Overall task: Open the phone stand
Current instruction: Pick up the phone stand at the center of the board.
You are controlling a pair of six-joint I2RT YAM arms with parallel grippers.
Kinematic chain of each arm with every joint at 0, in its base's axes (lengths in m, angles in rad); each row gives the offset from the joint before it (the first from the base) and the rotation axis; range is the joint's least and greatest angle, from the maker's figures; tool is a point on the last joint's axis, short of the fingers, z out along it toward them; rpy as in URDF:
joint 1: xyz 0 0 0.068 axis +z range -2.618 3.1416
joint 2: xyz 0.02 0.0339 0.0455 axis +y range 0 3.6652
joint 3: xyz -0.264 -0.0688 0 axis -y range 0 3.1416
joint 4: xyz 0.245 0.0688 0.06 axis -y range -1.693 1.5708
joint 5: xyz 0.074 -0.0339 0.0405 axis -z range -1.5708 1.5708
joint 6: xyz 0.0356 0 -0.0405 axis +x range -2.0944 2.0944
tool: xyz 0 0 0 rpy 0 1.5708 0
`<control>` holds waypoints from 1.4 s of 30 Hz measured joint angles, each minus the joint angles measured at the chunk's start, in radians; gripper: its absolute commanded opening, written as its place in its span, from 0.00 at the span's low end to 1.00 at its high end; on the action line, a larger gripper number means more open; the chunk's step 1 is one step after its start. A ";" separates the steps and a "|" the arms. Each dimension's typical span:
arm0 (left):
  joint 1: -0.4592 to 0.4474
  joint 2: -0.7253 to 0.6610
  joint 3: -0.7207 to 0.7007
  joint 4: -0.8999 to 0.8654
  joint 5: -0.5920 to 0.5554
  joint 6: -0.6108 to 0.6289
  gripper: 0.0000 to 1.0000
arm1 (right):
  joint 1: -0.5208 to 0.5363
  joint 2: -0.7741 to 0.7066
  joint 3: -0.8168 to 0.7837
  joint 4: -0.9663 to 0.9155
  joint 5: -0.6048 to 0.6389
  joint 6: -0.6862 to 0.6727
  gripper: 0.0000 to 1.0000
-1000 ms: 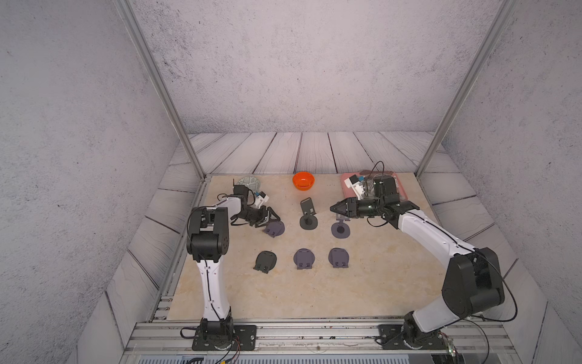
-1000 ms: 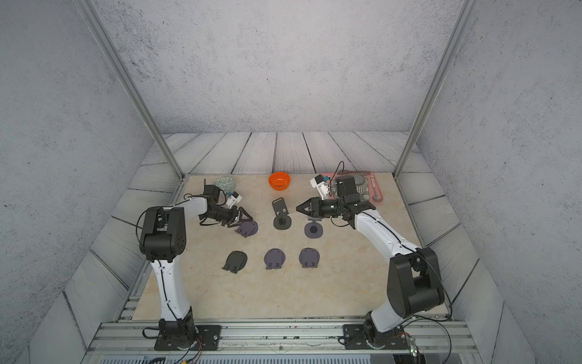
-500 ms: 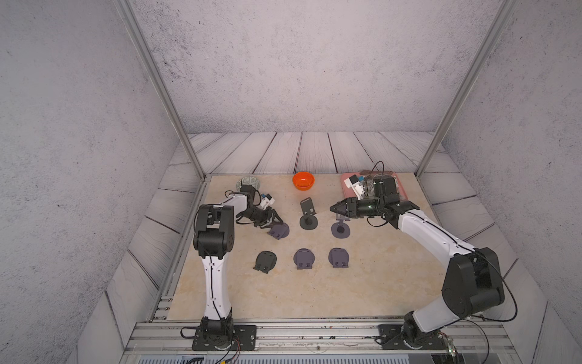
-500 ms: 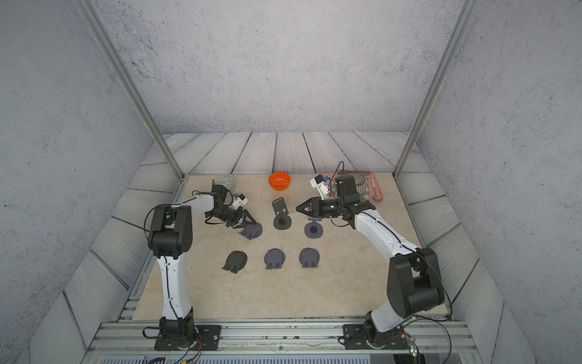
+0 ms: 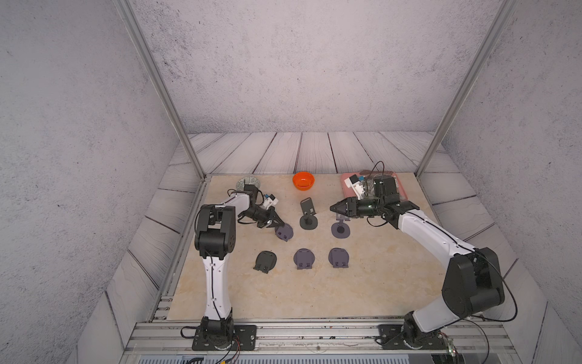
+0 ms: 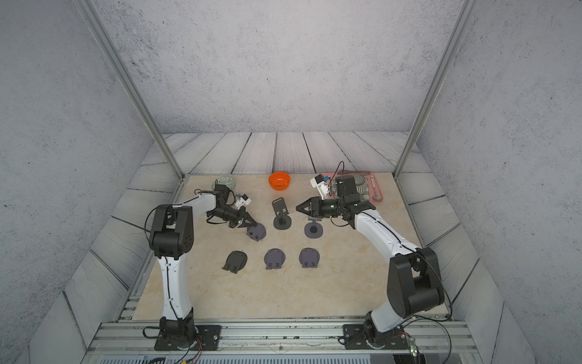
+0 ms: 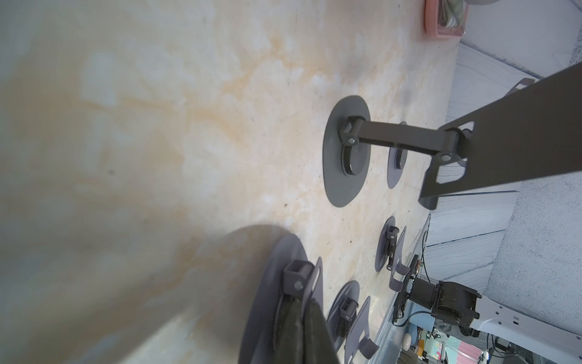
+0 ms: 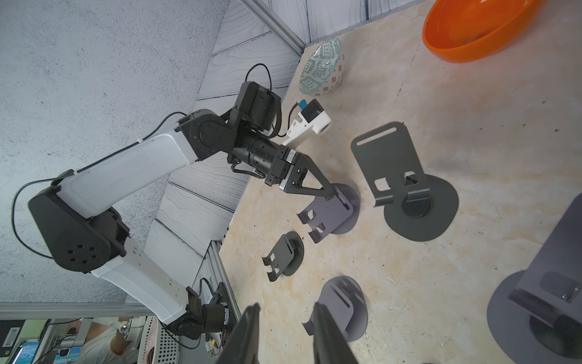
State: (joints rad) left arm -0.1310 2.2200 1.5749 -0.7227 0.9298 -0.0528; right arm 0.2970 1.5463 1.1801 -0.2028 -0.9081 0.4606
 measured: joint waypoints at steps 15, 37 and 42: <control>0.000 -0.320 -0.203 0.184 -0.036 -0.217 0.00 | 0.000 -0.016 -0.009 0.011 -0.007 0.011 0.30; 0.000 -1.075 -0.729 0.959 0.066 -1.041 0.00 | 0.233 -0.163 -0.032 0.175 0.005 0.162 0.46; -0.002 -1.188 -0.781 1.055 0.036 -1.146 0.00 | 0.297 -0.113 -0.047 0.259 0.022 0.211 0.45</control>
State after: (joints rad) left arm -0.1329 1.0317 0.7937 0.3325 0.9657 -1.1992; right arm 0.5938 1.4330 1.1328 0.0566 -0.8860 0.6720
